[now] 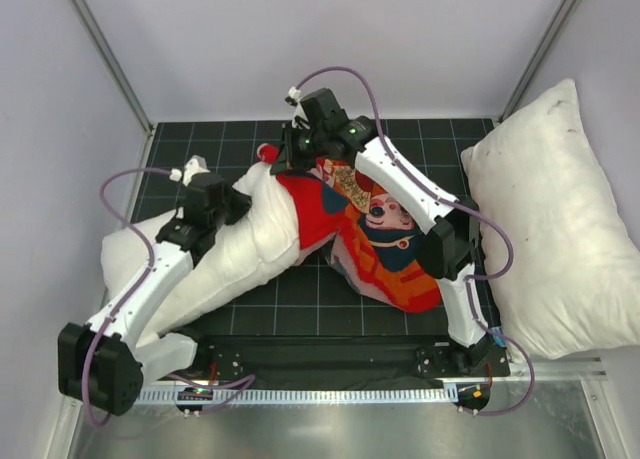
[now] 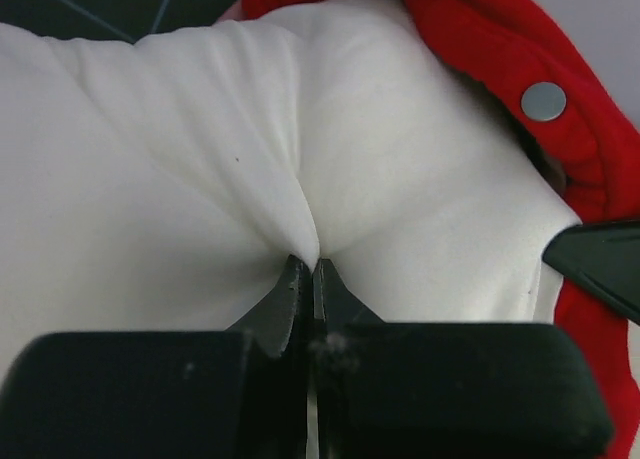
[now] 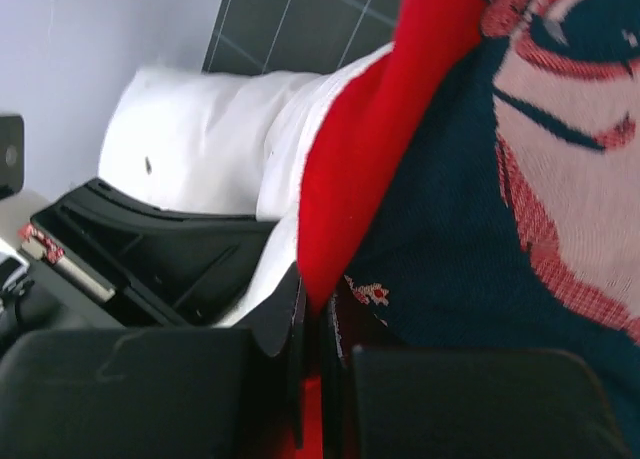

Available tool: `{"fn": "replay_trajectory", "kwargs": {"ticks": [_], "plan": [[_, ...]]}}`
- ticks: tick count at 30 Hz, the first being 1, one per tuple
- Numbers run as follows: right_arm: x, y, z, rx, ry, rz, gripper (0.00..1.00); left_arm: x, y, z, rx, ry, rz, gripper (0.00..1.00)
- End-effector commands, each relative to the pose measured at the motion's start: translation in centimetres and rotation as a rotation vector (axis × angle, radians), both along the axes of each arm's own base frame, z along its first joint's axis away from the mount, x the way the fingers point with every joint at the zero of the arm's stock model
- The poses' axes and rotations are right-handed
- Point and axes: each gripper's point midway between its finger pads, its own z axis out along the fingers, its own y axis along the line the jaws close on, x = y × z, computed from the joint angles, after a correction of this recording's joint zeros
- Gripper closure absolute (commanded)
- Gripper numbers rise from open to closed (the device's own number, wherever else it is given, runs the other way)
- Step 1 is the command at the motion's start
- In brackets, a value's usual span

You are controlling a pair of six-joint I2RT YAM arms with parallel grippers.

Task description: Put the pillow into the pillowcase

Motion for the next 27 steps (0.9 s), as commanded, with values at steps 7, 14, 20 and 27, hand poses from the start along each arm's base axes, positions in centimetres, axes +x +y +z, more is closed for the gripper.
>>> {"fn": "replay_trajectory", "kwargs": {"ticks": [7,14,20,27], "plan": [[-2.9,-3.5,6.5,0.103,-0.128,0.019,0.95,3.9,-6.3,5.6,0.024,-0.137,-0.062,1.0],[-3.4,-8.5,4.6,0.022,-0.163,-0.056,0.81,4.4,-5.9,1.9,0.086,-0.065,-0.035,1.0],[-3.6,-10.7,2.5,-0.031,-0.145,-0.084,0.96,4.4,-5.7,0.9,0.101,-0.051,-0.029,1.0],[-4.6,-9.2,2.6,0.011,-0.112,-0.028,0.73,4.0,-5.9,0.4,0.11,-0.043,-0.04,1.0]]}}
